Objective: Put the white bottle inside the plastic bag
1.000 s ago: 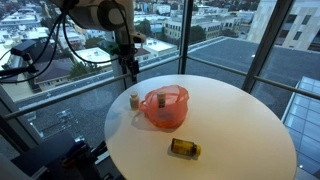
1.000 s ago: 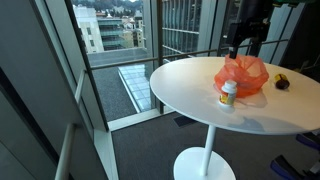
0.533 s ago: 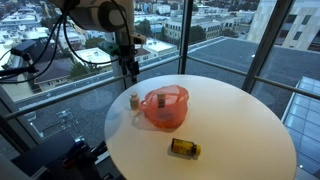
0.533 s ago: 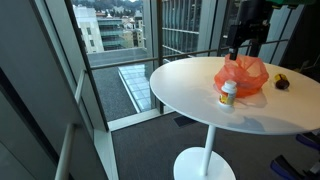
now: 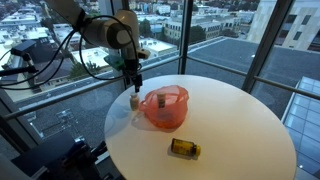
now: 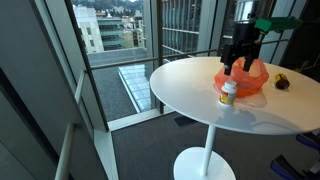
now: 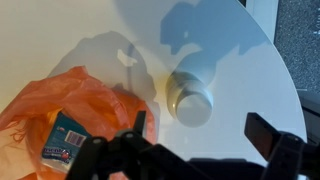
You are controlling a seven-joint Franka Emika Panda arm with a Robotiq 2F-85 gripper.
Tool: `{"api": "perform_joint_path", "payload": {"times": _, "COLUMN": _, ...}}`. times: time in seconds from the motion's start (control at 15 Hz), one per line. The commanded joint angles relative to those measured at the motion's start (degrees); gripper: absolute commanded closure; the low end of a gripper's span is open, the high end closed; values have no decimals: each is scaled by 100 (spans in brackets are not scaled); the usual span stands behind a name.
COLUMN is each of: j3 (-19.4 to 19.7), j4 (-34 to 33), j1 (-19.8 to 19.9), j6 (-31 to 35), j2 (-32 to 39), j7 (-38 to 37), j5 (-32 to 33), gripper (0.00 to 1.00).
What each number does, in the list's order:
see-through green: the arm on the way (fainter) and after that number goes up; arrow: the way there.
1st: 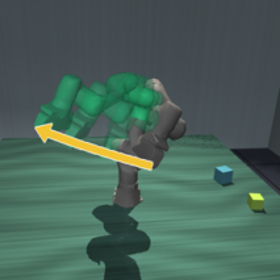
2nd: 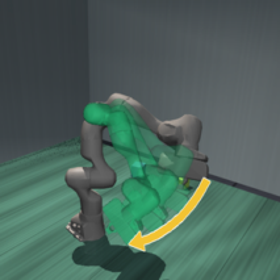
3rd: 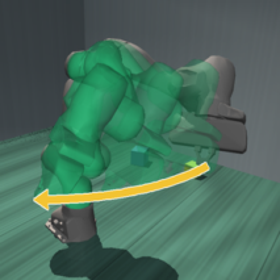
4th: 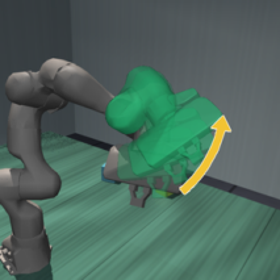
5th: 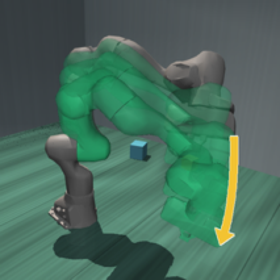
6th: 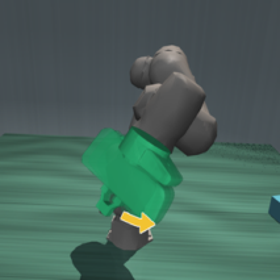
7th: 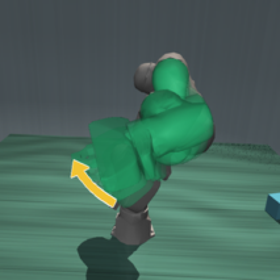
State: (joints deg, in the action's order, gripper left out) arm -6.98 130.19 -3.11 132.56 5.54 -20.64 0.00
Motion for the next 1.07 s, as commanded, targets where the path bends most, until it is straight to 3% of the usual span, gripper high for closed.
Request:
{"api": "perform_joint_path", "payload": {"times": 0.0, "j3": 146, "j4": -26, "j1": -131, "j6": 331, "j2": 280, "j7": -100, "j5": 83, "gripper": 0}}
{"api": "perform_joint_path", "payload": {"times": 0.47, "j3": 233, "j4": -27, "j1": -294, "j6": 557, "j2": 589, "j7": -90, "j5": 66, "gripper": 0}}
{"api": "perform_joint_path", "payload": {"times": 0.53, "j3": 243, "j4": -32, "j1": -311, "j6": 567, "j2": 612, "j7": -88, "j5": 70, "gripper": 8}}
{"api": "perform_joint_path", "payload": {"times": 0.6, "j3": 254, "j4": -40, "j1": -328, "j6": 574, "j2": 629, "j7": -94, "j5": 78, "gripper": 28}}
{"api": "perform_joint_path", "payload": {"times": 1.0, "j3": 318, "j4": -39, "j1": -420, "j6": 733, "j2": 598, "j7": -165, "j5": 206, "gripper": 75}}
